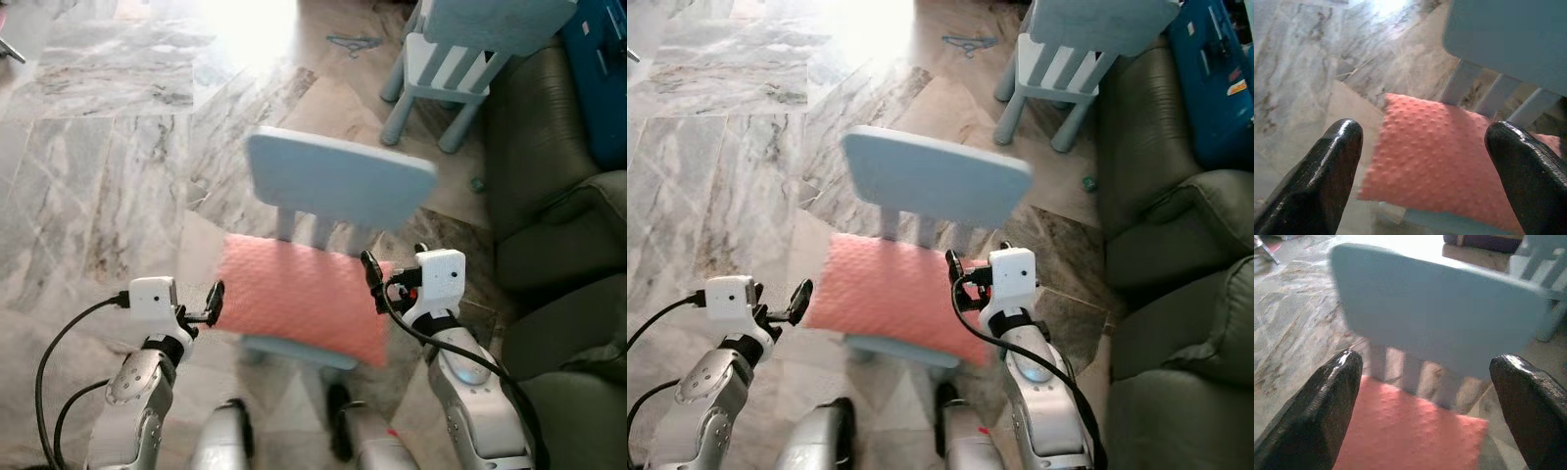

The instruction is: Move the pillow to the sofa

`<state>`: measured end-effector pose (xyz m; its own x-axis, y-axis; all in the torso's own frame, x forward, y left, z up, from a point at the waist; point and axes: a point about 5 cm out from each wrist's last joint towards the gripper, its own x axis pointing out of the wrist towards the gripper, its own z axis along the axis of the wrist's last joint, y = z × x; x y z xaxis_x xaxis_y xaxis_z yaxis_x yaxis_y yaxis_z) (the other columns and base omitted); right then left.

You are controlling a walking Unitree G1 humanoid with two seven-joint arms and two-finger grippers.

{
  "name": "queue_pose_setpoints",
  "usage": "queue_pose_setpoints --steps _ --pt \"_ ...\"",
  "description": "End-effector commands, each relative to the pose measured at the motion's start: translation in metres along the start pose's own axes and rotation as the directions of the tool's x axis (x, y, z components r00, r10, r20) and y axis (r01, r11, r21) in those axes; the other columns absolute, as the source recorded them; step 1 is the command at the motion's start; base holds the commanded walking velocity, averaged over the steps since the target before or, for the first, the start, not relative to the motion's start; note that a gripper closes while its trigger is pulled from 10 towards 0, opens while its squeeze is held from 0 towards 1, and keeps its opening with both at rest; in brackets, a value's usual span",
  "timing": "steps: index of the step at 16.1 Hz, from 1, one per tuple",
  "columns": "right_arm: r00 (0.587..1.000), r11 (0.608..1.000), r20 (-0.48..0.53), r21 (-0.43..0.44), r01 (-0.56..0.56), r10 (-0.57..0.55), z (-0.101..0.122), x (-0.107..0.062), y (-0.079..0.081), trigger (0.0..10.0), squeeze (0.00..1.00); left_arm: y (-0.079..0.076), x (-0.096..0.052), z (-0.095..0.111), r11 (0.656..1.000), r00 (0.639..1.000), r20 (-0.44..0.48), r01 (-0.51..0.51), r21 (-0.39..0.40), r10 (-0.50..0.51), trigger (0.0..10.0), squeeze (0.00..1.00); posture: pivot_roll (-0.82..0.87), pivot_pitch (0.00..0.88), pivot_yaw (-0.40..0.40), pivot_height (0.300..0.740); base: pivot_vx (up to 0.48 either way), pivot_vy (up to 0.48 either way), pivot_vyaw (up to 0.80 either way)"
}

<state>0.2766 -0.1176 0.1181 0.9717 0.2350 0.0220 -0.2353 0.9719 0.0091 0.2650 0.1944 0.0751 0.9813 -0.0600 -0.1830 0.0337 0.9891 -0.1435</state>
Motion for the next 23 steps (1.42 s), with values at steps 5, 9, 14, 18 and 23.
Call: queue_pose_setpoints --steps 5,9,14,18,23 --pt "1.000 1.000 -0.014 -0.002 0.003 -0.003 -0.0016 0.0004 0.0014 10.0 0.00 0.0046 -0.0045 -0.0081 1.000 0.999 -0.050 -0.009 0.012 0.010 10.0 0.00 0.00 0.341 -0.042 0.740 0.000 0.480 0.00" --pt "1.000 1.000 -0.022 -0.010 0.010 -0.010 -0.0028 0.0008 0.0013 10.0 0.00 0.0010 -0.0061 -0.0063 1.000 0.999 -0.021 0.026 0.011 -0.026 10.0 0.00 0.00 0.342 -0.041 0.740 0.000 0.120 0.00" --pt "0.999 0.999 -0.039 -0.019 0.030 -0.030 -0.0045 0.0028 -0.0019 10.0 0.00 0.0002 -0.0041 -0.0056 0.999 0.999 -0.016 0.037 0.010 -0.037 10.0 0.00 0.00 0.337 -0.040 0.740 0.000 0.000 -0.32" --pt "0.999 0.999 -0.042 -0.018 0.033 -0.033 -0.0047 0.0038 -0.0021 10.0 0.00 -0.0002 -0.0030 -0.0055 0.999 0.999 -0.015 0.039 0.009 -0.039 10.0 0.00 -0.01 0.335 -0.039 0.740 0.000 0.000 -0.80" --pt "0.999 0.999 -0.041 -0.021 0.034 -0.035 -0.0042 0.0050 -0.0029 10.0 0.00 -0.0025 -0.0020 -0.0049 0.998 0.998 -0.007 0.058 0.001 -0.058 10.0 0.00 -0.01 0.334 -0.038 0.740 0.000 0.000 -0.48"
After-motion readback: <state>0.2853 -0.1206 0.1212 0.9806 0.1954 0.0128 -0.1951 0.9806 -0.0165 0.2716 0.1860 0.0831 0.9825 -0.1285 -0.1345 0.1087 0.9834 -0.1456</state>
